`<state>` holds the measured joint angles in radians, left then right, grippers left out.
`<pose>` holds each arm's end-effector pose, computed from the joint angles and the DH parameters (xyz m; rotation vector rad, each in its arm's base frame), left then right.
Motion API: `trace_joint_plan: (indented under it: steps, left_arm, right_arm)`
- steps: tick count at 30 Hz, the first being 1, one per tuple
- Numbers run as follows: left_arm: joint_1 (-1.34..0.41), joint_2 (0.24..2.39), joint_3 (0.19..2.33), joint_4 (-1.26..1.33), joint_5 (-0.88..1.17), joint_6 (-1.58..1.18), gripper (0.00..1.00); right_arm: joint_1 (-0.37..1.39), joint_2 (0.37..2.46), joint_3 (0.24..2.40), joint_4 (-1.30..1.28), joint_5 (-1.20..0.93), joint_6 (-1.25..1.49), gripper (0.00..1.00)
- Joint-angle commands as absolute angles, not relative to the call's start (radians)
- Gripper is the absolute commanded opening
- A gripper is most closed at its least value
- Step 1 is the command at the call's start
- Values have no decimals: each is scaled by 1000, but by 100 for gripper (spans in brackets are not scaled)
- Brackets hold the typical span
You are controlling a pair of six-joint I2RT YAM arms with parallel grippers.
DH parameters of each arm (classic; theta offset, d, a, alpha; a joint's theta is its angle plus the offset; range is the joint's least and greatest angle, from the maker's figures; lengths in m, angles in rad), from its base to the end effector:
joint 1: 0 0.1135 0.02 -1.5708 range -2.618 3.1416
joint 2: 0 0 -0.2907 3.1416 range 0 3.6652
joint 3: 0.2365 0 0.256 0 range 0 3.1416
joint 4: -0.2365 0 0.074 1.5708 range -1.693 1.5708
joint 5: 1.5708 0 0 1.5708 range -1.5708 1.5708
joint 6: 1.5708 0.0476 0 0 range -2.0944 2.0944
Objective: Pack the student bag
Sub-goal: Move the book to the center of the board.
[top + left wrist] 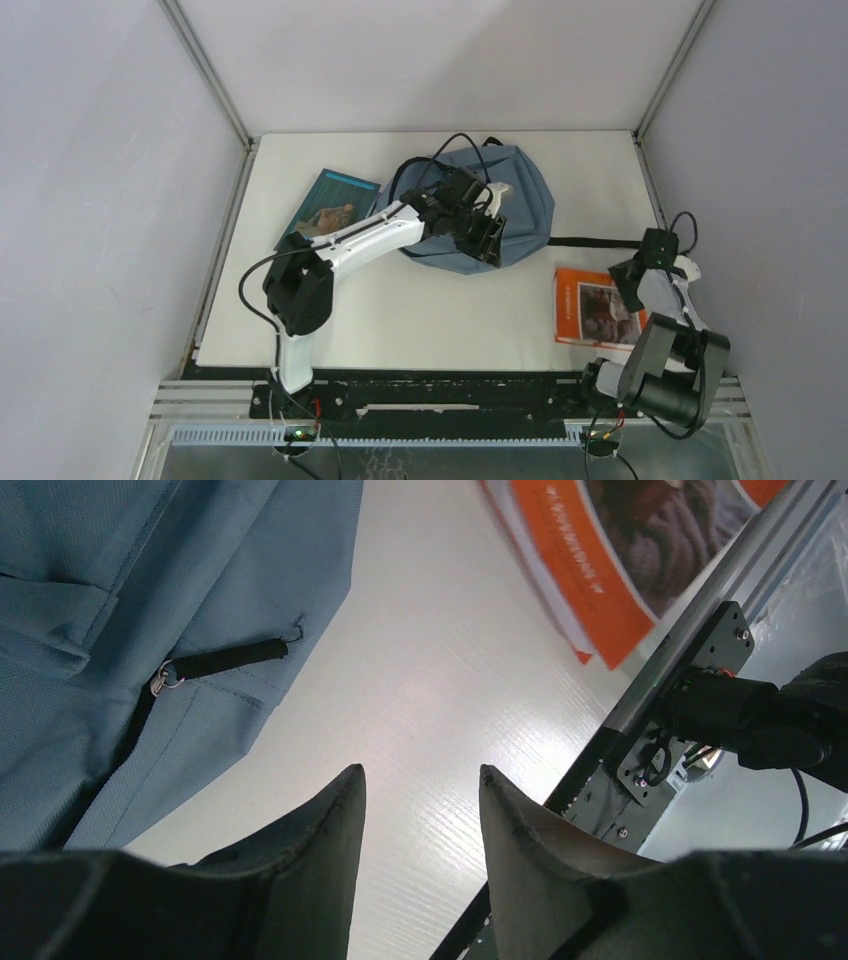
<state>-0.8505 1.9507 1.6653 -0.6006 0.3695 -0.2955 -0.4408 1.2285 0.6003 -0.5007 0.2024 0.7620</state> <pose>0.2894 -0.3559 0.2793 0.8827 2.4639 -0.9147 0.1864 -0.0985 0.1806 1.5604 2.1664 -0.1717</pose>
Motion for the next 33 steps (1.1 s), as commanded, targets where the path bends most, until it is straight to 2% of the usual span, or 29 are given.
trace_joint_plan:
  steps: [1, 5, 9, 13, 21, 28, 33]
  left_arm:
    - [-833, 1944, 1746, -603, 364, -294, 51]
    - [-822, 1952, 1766, -609, 372, -302, 51]
    - [-828, 1976, 1763, -607, 417, -335, 51]
    - [-846, 2024, 1758, -594, 430, -392, 51]
    - [-890, 2108, 1788, -543, 421, -450, 52]
    - [-892, 2183, 1832, -548, 449, -459, 52]
    - [-891, 2210, 1848, -549, 468, -457, 52]
  right_arm:
    - [-292, 1346, 572, -458, -94, 808, 66]
    - [-171, 1327, 588, -430, -208, 829, 66]
    - [-145, 1165, 635, -503, -126, 751, 71]
    - [-216, 979, 634, -557, 27, 657, 76]
    - [-530, 881, 592, -756, 91, 740, 78]
    - [-536, 796, 564, -912, 124, 939, 78]
    - [-540, 794, 521, -869, 133, 983, 78]
